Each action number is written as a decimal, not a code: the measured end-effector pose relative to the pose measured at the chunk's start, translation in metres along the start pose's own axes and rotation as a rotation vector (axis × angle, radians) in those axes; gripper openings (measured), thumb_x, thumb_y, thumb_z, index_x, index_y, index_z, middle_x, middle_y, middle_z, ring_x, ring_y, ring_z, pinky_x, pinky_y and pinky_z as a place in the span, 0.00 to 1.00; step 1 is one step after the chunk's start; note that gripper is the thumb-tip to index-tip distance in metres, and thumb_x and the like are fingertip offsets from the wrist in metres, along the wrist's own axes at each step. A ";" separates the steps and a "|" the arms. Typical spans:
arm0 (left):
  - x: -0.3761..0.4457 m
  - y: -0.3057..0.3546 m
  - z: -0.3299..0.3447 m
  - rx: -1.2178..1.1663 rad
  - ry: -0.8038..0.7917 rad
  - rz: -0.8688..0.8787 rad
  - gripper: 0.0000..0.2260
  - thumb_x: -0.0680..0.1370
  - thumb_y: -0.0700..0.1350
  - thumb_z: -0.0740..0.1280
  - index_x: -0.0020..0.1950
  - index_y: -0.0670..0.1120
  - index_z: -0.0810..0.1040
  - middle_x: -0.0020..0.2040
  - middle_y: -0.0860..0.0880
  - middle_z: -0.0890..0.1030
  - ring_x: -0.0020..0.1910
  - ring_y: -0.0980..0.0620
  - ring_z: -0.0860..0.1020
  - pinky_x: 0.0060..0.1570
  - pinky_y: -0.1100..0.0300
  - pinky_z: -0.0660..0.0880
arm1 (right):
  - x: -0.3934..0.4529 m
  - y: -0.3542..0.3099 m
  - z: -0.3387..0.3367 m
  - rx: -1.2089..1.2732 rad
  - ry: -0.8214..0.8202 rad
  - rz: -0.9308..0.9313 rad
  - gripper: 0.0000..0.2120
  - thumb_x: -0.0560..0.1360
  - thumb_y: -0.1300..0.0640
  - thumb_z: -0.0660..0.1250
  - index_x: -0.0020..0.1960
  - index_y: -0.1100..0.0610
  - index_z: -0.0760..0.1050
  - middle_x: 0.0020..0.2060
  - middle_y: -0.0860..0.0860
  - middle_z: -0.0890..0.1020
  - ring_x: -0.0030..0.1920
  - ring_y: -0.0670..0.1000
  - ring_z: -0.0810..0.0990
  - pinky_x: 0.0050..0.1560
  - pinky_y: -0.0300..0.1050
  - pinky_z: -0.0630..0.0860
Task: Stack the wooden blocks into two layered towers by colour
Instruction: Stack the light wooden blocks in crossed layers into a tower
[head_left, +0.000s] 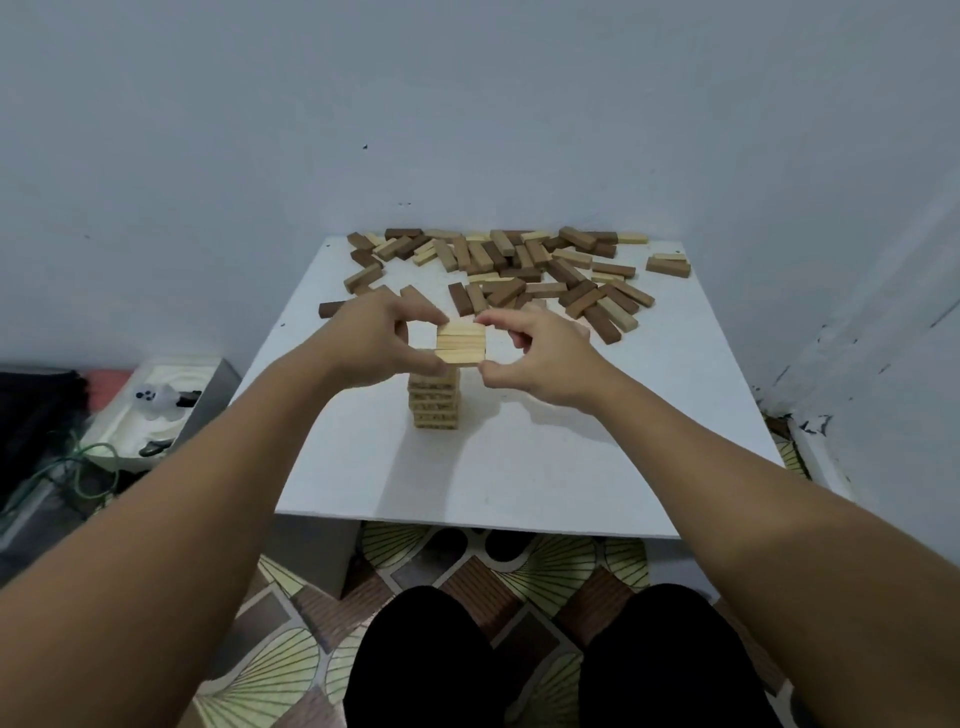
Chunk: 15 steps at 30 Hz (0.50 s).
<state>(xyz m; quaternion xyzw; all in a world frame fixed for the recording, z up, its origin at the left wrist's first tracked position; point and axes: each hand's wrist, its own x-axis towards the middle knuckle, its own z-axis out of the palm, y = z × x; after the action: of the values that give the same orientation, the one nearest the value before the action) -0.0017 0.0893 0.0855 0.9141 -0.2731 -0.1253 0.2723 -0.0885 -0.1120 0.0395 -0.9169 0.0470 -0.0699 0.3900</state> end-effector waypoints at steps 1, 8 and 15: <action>-0.001 -0.006 -0.003 -0.003 -0.001 -0.002 0.25 0.70 0.51 0.82 0.67 0.55 0.82 0.37 0.53 0.72 0.35 0.54 0.70 0.33 0.60 0.65 | 0.002 -0.003 0.004 -0.002 -0.006 -0.011 0.21 0.71 0.44 0.76 0.63 0.36 0.78 0.41 0.44 0.69 0.42 0.44 0.72 0.69 0.53 0.62; 0.000 -0.038 -0.012 -0.061 -0.053 -0.013 0.26 0.70 0.52 0.82 0.67 0.56 0.82 0.36 0.51 0.69 0.34 0.53 0.67 0.34 0.59 0.64 | 0.014 -0.010 0.023 -0.048 -0.048 -0.040 0.16 0.71 0.39 0.74 0.58 0.34 0.78 0.41 0.44 0.70 0.43 0.45 0.73 0.65 0.54 0.62; 0.006 -0.051 -0.008 -0.132 -0.100 -0.013 0.27 0.70 0.51 0.82 0.68 0.56 0.81 0.32 0.52 0.66 0.29 0.56 0.64 0.34 0.58 0.60 | 0.015 -0.004 0.030 -0.050 -0.066 -0.011 0.17 0.69 0.37 0.73 0.57 0.32 0.77 0.41 0.44 0.69 0.43 0.44 0.73 0.65 0.52 0.61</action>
<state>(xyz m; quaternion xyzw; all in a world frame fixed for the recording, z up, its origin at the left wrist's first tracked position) 0.0282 0.1256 0.0625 0.8886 -0.2714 -0.1901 0.3172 -0.0686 -0.0902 0.0232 -0.9285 0.0308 -0.0407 0.3679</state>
